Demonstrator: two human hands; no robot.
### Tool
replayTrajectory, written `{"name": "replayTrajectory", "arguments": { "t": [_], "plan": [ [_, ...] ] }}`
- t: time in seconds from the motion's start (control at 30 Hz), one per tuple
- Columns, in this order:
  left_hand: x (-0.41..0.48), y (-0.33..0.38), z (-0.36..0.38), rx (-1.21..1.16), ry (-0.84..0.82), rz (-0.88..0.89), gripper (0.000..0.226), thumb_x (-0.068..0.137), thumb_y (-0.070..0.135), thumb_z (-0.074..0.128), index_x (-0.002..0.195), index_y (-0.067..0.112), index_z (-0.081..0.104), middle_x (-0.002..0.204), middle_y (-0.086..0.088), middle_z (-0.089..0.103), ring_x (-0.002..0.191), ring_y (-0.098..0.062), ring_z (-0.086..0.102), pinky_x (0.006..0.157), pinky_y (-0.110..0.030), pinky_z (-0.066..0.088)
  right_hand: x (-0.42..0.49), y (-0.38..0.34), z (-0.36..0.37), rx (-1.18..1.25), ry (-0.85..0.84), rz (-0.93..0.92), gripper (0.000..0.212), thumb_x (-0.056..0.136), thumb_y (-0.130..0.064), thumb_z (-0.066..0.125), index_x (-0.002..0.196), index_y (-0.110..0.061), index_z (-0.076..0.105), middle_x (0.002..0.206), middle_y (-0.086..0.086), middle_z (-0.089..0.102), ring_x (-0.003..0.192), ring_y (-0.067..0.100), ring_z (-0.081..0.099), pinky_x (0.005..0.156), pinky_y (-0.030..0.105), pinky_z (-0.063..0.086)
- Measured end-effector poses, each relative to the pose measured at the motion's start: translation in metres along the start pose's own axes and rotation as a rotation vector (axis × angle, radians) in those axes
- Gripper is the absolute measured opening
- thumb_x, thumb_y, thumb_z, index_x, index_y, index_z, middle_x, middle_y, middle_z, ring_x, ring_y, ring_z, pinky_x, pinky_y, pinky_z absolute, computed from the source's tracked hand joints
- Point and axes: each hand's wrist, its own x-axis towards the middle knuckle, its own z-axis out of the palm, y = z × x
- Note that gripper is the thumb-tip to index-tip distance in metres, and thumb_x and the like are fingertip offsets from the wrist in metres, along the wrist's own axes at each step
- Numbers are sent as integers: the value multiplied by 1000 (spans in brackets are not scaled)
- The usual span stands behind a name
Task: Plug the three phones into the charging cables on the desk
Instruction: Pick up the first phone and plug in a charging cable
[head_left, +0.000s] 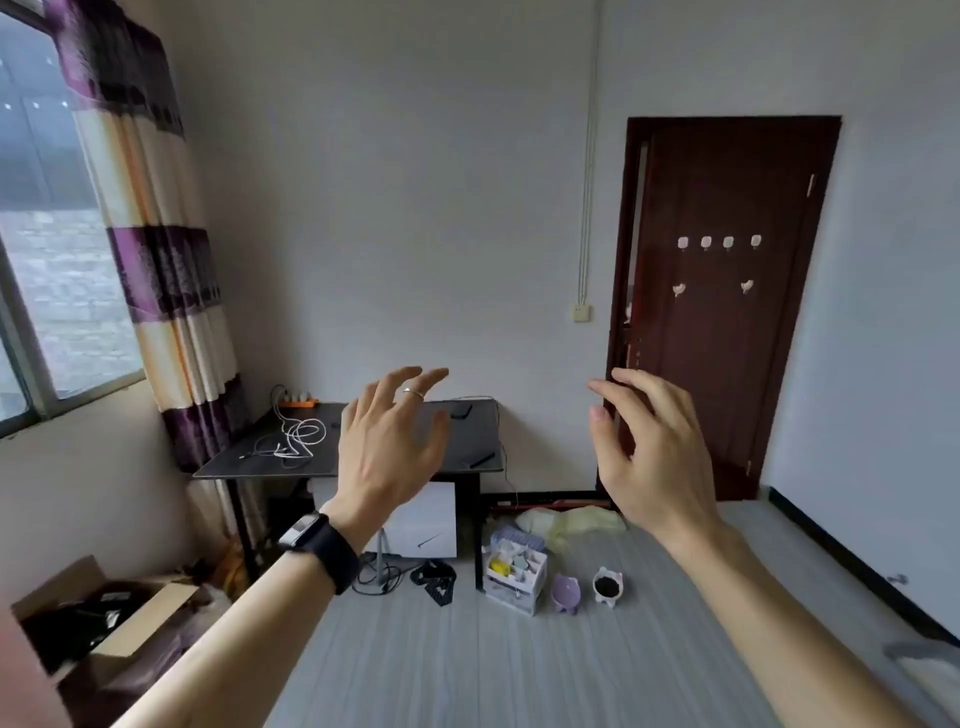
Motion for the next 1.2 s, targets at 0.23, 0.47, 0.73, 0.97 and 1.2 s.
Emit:
{"name": "replayTrajectory", "arguments": {
  "t": [0.23,0.47,0.73,0.97,1.2],
  "plan": [
    [-41,-1,65,-21,-122,-78,43,91,35,58,133,36,53,124,7,62,117,-21,53,100,-38,36,-64,60,24,30,-106,113,35,96,-36,47,117,-21,71,116,-9,71,120,16,55,100,32,46],
    [-67,-27,138,38,-300,-121,43,92,36,56,135,36,52,121,7,63,115,-22,53,99,-35,35,-97,112,86,1,-288,167,35,95,-38,46,112,-22,72,113,-9,72,114,19,57,99,33,46],
    [-5,-92,242,43,-382,-155,44,91,37,54,135,35,52,122,5,64,115,-22,55,100,-37,37,-45,155,218,-26,-410,142,38,93,-42,44,111,-23,73,110,-10,73,113,19,58,97,36,49],
    [97,-176,334,19,-369,-171,43,90,37,54,134,35,54,125,7,64,118,-21,54,103,-37,39,38,190,360,-63,-531,144,38,95,-42,44,118,-27,69,119,-12,71,120,20,55,101,36,46],
    [162,-258,412,46,-396,-216,43,91,39,51,134,37,53,127,10,64,121,-18,53,105,-37,38,88,223,484,-36,-600,142,44,95,-46,39,125,-27,66,126,-12,68,125,18,51,104,33,41]
  ]
}}
